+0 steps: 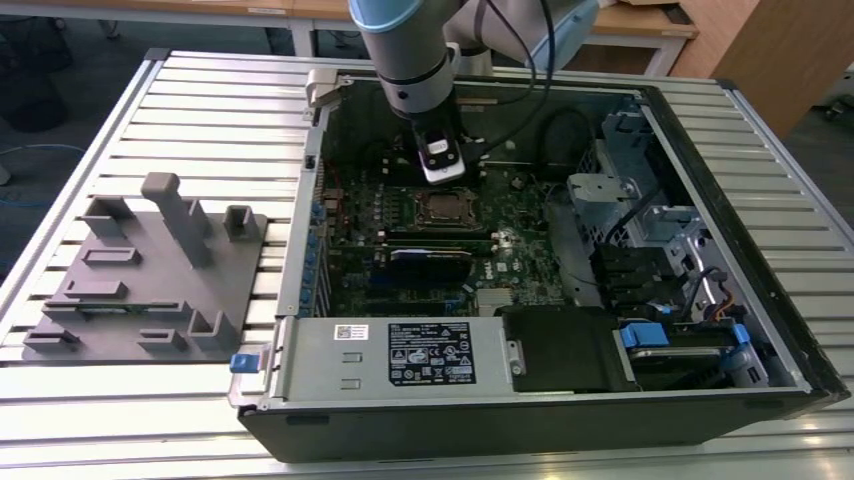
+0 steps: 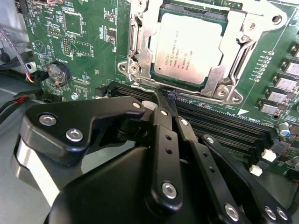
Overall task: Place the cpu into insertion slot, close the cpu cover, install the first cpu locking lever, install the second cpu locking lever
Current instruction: 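Install the first cpu locking lever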
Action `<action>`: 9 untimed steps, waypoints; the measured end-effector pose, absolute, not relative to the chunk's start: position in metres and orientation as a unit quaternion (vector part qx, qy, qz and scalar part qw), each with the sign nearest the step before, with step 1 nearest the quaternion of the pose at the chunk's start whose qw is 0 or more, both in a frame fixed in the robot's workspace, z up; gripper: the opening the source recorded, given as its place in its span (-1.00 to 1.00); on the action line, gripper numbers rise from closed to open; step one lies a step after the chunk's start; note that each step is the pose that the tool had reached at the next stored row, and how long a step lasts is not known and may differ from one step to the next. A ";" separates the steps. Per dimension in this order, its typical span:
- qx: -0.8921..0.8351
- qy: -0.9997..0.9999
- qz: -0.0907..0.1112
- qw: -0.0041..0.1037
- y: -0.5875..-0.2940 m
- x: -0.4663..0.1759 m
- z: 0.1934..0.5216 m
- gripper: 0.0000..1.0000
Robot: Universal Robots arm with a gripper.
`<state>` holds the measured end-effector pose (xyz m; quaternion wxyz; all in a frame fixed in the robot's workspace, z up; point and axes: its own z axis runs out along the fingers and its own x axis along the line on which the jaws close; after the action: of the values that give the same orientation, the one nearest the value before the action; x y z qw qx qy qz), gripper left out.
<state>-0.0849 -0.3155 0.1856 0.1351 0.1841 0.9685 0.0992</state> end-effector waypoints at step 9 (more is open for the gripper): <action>0.184 0.969 0.099 0.135 -0.315 -0.080 0.186 -0.80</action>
<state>-0.0803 -0.3150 0.1857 0.1350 0.1840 0.9686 0.0988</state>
